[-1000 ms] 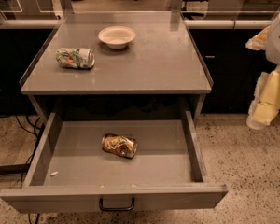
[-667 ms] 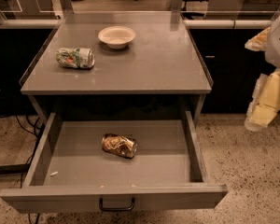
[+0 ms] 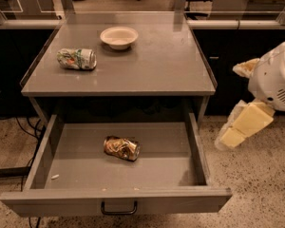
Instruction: Pick orange can from top drawer and place on counter
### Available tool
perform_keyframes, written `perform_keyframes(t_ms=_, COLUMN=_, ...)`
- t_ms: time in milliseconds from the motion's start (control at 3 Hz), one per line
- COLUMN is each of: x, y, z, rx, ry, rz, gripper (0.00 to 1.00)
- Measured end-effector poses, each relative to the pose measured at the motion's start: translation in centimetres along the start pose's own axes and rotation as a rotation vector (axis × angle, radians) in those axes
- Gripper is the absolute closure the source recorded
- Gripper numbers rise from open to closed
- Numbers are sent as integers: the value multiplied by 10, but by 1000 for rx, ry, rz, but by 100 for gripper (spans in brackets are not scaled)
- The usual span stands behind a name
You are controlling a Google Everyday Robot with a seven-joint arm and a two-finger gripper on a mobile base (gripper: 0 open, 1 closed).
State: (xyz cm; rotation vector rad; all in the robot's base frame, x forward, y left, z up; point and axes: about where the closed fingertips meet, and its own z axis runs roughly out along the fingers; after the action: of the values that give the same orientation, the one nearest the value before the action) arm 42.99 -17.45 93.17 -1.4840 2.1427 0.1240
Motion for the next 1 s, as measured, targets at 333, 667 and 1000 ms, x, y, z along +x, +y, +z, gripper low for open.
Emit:
perform_keyframes(t_ms=333, x=-12, y=3, z=33, rx=38, ry=-107, rz=70, gripper=0)
perform_keyframes(t_ms=667, x=-12, y=3, z=33, rx=38, ry=-107, rz=70, gripper=0)
perform_keyframes(t_ms=1000, x=-13, y=7, z=50, rx=28, ry=-99, rz=68, gripper=0)
